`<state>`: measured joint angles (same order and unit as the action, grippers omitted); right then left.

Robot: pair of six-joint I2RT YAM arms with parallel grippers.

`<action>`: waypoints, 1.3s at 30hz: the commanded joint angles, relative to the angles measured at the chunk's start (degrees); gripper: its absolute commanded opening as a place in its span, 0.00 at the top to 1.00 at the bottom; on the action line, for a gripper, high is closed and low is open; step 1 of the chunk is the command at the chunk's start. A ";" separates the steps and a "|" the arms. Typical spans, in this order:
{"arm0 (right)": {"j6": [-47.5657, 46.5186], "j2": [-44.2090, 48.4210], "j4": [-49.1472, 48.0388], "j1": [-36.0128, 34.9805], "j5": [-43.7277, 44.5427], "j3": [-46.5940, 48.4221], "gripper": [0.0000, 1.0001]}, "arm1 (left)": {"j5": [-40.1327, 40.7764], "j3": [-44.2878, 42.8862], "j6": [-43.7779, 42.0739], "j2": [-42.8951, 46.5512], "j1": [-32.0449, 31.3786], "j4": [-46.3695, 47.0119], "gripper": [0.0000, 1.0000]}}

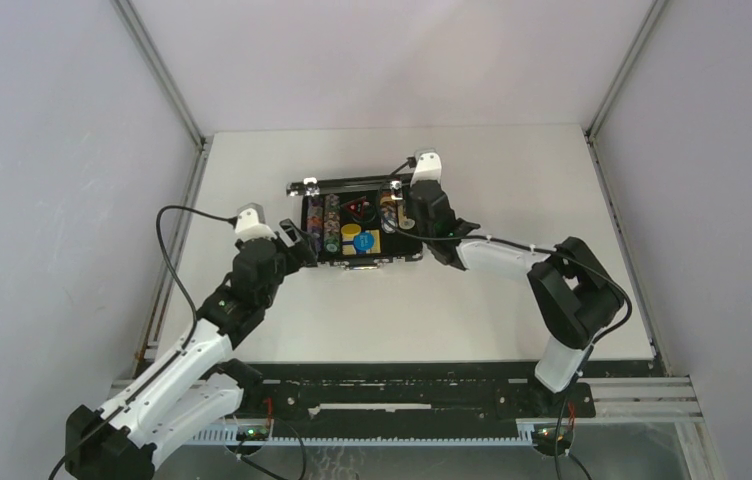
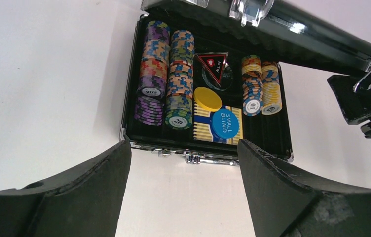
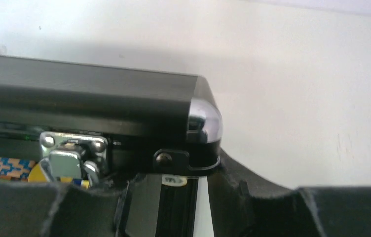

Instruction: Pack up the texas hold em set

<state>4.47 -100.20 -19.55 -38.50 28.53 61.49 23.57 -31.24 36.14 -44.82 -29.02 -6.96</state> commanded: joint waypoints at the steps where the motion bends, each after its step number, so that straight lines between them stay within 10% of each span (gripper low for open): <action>1: 3.46 4.26 -1.94 -1.32 0.18 -1.29 0.56 | -1.48 0.65 1.13 -0.97 -0.43 2.57 0.17; 20: 14.45 13.14 -7.10 0.62 -23.62 -10.09 0.57 | -3.20 1.52 0.92 -6.99 -0.43 6.12 0.17; 39: 23.81 11.23 -16.50 9.69 -49.25 -12.76 0.60 | -10.71 -5.34 -0.52 -22.30 6.03 21.71 0.53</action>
<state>24.49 -89.36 -27.83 -29.15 -11.40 48.36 13.69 -31.73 36.05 -65.41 -24.34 11.05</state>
